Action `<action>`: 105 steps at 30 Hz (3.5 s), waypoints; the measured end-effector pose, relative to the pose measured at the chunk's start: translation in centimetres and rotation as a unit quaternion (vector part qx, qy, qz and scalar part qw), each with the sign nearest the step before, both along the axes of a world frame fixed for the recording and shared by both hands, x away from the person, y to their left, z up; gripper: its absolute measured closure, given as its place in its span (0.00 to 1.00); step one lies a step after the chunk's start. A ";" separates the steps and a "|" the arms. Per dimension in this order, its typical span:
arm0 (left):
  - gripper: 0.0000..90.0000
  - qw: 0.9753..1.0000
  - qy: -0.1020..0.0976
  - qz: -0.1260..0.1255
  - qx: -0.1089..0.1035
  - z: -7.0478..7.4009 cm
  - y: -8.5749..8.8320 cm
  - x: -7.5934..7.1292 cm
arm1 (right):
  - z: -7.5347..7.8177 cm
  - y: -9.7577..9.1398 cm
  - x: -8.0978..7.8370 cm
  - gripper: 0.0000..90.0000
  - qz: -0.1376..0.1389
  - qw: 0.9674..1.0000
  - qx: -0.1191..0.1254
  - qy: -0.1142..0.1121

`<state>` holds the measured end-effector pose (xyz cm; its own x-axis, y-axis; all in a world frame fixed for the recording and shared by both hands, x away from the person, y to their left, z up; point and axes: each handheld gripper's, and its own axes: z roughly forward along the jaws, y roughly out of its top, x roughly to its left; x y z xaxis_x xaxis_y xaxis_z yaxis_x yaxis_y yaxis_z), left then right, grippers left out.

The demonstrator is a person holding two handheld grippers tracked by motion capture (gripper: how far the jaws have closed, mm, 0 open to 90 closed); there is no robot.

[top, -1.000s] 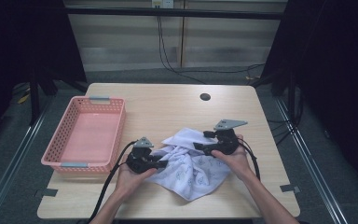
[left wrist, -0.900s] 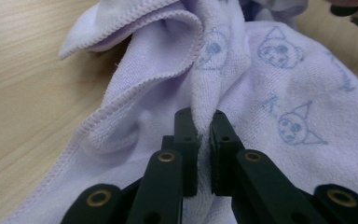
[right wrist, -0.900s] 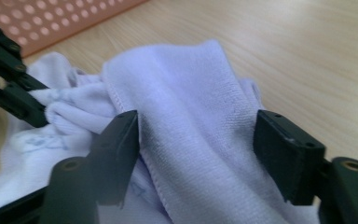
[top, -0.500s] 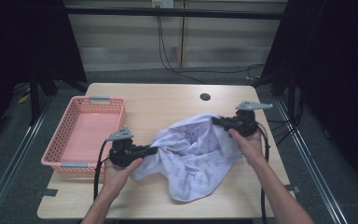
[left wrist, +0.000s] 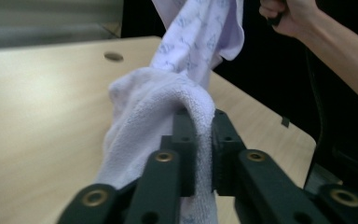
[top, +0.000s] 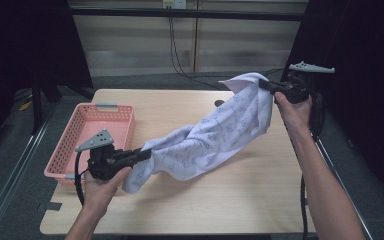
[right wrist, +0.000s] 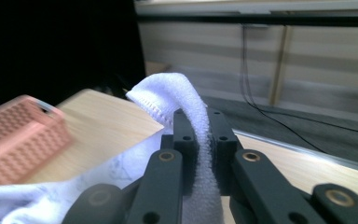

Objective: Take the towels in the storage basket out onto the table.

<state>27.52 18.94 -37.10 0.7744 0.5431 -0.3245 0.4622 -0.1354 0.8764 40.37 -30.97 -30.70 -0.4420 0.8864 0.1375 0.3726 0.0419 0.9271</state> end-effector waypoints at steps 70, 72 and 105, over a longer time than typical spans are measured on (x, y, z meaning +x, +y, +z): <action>0.62 0.994 0.069 -0.006 0.082 -9.3 -0.4 0.6 | -18.3 9.3 -12.2 0.95 0.175 0.960 -0.134 0.171; 0.62 0.994 0.069 -0.008 0.086 -9.3 -0.6 0.7 | -18.2 6.8 -12.0 0.95 0.144 0.965 -0.134 0.171; 0.81 0.978 0.095 -0.082 0.168 -12.9 -8.0 2.2 | -18.8 10.6 -19.0 0.83 0.312 0.923 -0.139 0.176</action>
<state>29.69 10.93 -50.02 0.8035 0.5164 -0.2960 0.5598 -0.4866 0.6707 21.38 -20.38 -49.48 -0.8494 0.4976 0.1756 0.4718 0.5672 0.6750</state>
